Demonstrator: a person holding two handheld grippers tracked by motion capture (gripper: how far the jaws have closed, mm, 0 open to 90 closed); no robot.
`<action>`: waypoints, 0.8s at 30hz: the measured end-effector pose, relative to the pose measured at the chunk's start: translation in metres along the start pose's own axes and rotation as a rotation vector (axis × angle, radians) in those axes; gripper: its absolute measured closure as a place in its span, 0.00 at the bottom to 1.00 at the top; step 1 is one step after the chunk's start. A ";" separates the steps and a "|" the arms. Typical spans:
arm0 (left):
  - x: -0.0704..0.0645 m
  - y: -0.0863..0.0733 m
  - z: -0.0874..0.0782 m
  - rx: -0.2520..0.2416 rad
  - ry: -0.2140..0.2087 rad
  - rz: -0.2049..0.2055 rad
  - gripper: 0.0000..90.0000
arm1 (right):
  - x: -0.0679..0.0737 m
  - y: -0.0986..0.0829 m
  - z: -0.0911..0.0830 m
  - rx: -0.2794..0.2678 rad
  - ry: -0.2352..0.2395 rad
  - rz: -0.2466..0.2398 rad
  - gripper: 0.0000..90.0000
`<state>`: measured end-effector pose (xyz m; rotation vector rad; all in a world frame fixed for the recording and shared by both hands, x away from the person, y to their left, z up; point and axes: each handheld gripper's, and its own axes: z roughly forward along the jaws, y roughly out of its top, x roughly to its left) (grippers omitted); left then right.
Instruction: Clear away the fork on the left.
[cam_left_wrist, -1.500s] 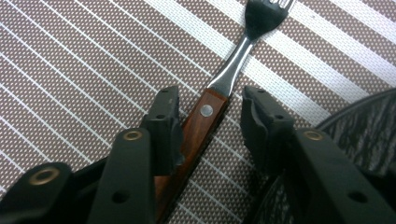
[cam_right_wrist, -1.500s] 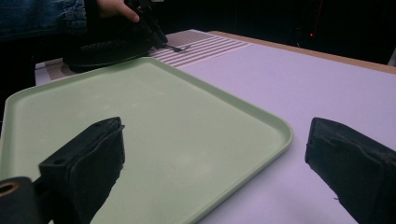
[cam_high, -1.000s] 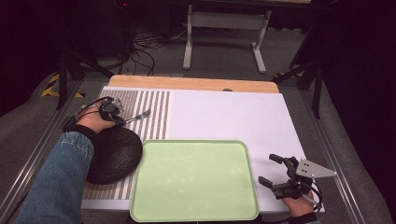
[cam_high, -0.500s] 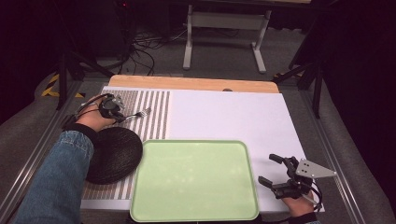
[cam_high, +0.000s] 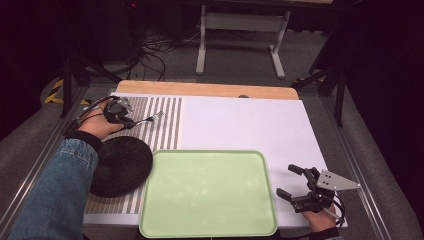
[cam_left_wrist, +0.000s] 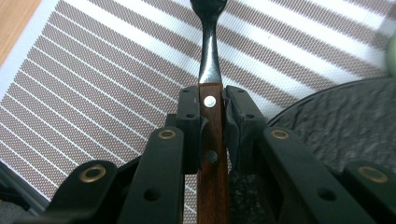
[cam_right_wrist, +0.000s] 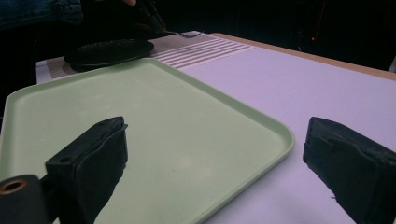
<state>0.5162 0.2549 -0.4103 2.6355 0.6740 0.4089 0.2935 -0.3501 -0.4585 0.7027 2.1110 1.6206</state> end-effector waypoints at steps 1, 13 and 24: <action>-0.001 0.001 -0.003 -0.012 0.002 0.000 0.86 | 0.000 0.000 0.000 0.000 0.001 0.000 0.08; -0.016 0.008 -0.022 -0.037 -0.057 -0.079 0.86 | -0.002 0.002 0.003 -0.004 0.004 -0.001 0.08; -0.047 0.020 -0.048 -0.075 -0.093 -0.169 0.86 | -0.003 0.005 0.008 0.001 0.013 -0.008 0.08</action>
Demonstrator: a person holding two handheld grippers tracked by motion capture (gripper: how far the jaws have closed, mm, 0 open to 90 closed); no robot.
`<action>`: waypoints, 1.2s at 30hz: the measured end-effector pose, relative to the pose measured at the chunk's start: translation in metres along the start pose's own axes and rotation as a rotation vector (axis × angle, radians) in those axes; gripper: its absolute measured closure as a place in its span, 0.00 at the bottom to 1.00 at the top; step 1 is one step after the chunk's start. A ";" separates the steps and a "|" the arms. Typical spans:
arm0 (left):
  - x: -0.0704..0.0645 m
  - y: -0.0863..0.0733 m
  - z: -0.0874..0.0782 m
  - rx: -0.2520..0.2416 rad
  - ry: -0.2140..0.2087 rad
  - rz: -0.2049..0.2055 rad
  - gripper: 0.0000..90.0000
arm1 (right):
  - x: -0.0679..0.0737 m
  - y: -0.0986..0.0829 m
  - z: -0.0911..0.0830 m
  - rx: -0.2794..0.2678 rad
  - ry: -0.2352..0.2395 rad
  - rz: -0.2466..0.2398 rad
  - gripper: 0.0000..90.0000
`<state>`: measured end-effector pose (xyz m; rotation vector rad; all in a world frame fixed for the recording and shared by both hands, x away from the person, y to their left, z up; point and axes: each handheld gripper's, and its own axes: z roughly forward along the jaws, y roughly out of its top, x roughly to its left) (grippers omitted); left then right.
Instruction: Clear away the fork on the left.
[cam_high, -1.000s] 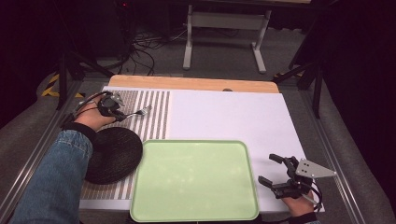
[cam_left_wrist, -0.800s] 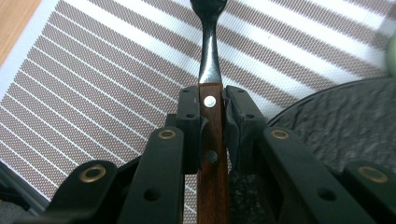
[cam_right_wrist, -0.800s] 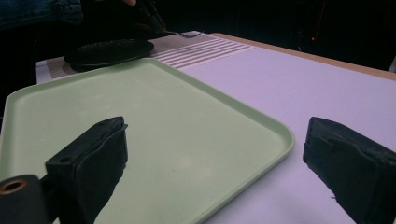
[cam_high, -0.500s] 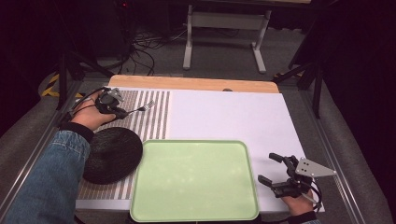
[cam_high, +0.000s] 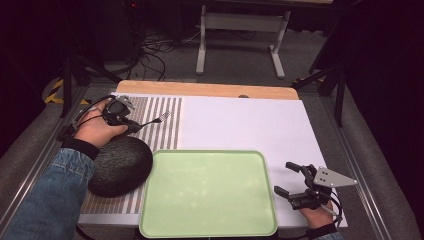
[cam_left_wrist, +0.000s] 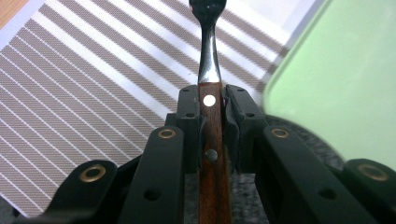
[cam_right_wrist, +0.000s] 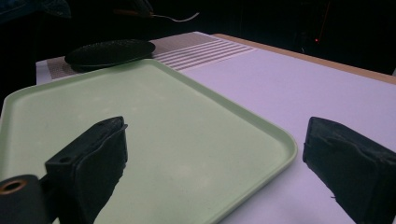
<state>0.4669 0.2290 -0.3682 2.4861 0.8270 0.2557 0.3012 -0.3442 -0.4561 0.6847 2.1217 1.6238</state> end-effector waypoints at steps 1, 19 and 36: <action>-0.002 0.000 -0.002 -0.002 -0.006 -0.013 0.86 | 0.000 0.000 0.001 -0.004 0.003 0.000 0.08; -0.061 -0.013 -0.016 -0.108 -0.123 -0.134 0.86 | -0.002 0.003 0.011 0.001 0.025 -0.010 0.08; -0.108 -0.034 -0.007 -0.207 -0.219 -0.148 0.86 | -0.002 0.004 0.012 0.003 0.029 -0.013 0.08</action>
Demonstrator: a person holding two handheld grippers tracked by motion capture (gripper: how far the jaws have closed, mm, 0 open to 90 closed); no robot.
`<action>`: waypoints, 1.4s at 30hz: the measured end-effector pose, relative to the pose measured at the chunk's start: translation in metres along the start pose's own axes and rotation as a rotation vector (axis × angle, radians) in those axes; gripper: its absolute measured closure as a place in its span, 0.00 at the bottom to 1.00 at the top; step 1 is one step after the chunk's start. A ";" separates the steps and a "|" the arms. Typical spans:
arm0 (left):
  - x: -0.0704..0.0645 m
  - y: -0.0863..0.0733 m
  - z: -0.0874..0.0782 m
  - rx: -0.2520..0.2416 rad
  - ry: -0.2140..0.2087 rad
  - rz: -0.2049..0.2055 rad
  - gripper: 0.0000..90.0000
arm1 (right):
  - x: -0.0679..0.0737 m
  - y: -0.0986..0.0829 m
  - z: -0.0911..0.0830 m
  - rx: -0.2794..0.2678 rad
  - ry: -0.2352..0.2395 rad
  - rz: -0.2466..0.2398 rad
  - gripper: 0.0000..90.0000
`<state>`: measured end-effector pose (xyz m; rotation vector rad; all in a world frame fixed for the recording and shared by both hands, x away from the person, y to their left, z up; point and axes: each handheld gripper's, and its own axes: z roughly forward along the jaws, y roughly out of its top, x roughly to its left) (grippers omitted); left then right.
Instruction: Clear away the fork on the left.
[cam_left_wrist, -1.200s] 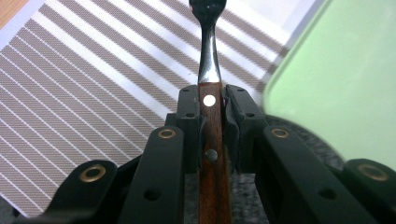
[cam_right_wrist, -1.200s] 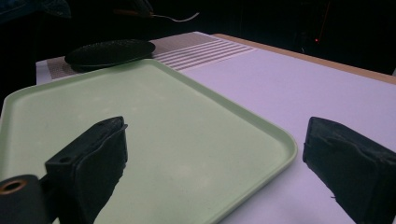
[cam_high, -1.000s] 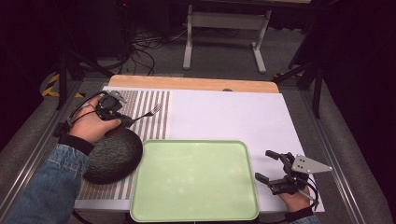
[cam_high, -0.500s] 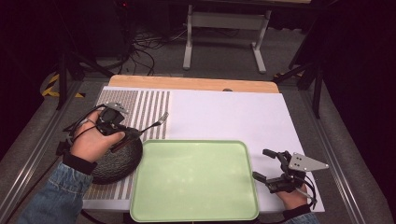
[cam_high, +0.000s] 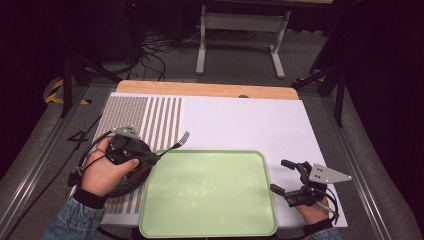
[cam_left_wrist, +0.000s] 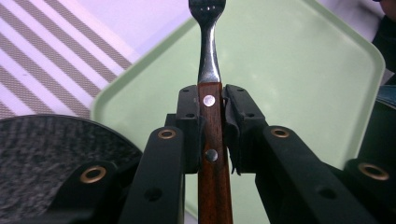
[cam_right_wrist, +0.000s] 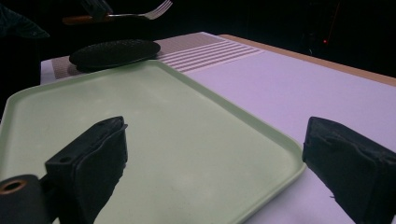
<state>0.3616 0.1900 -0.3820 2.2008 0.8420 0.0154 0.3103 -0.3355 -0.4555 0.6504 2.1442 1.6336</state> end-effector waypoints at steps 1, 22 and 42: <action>-0.002 -0.001 0.001 -0.002 -0.003 0.002 0.86 | 0.000 0.000 0.000 -0.001 -0.001 0.000 0.08; -0.027 -0.022 0.042 0.021 -0.063 -0.007 0.86 | 0.001 0.000 0.000 0.003 0.002 -0.005 0.08; -0.041 -0.034 0.073 0.100 -0.109 -0.015 0.86 | 0.001 -0.001 0.001 0.010 0.005 -0.005 0.08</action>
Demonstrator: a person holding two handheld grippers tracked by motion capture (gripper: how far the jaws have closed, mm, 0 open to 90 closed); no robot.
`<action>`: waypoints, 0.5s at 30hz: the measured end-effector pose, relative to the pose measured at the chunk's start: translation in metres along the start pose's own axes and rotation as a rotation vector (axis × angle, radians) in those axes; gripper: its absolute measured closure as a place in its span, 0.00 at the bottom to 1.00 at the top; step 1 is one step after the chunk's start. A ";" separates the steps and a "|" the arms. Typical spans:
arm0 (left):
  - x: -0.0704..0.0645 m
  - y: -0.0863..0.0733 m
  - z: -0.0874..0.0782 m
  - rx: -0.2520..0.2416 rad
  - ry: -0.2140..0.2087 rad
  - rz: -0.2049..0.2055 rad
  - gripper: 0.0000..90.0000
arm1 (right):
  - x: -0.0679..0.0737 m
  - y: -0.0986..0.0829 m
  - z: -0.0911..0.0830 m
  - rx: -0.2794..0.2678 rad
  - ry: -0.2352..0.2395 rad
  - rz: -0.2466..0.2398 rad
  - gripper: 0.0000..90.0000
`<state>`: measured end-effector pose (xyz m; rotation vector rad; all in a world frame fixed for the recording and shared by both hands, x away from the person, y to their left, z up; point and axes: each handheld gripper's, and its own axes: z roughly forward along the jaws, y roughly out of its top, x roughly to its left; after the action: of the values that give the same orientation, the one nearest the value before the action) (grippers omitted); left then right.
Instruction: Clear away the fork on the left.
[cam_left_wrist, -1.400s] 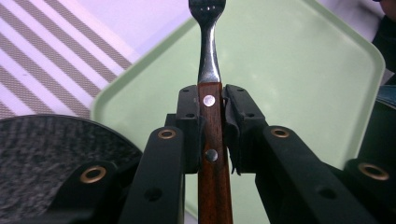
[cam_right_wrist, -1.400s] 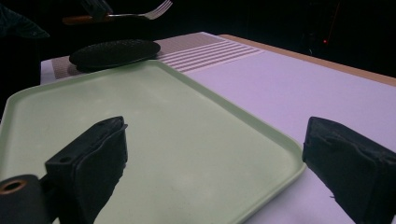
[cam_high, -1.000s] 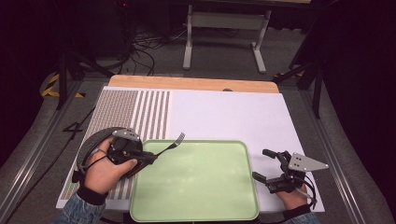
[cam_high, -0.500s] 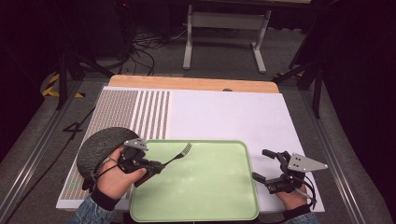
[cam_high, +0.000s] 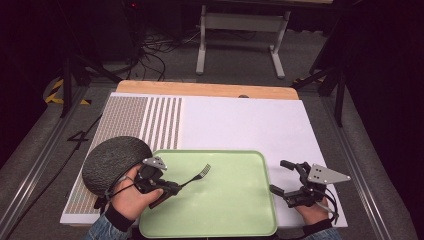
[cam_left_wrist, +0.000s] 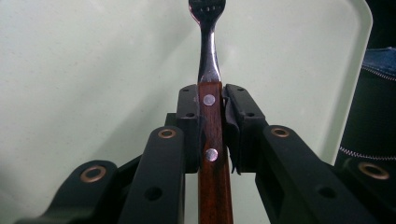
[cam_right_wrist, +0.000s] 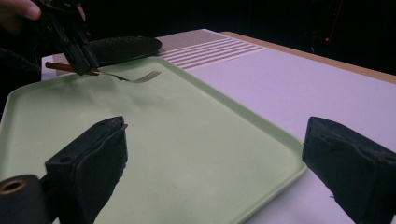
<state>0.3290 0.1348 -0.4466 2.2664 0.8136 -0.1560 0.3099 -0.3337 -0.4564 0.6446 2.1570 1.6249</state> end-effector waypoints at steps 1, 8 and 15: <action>0.000 -0.001 0.001 0.006 0.001 -0.002 0.86 | 0.000 0.000 0.000 -0.002 0.000 0.000 0.08; -0.003 -0.005 0.007 0.030 0.000 -0.010 0.86 | 0.000 0.000 -0.001 -0.003 -0.002 0.000 0.08; -0.006 -0.012 0.009 0.047 0.016 -0.013 0.86 | 0.000 0.000 -0.001 -0.004 -0.002 -0.001 0.08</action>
<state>0.3178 0.1321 -0.4582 2.3092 0.8416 -0.1649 0.3095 -0.3342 -0.4560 0.6439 2.1519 1.6264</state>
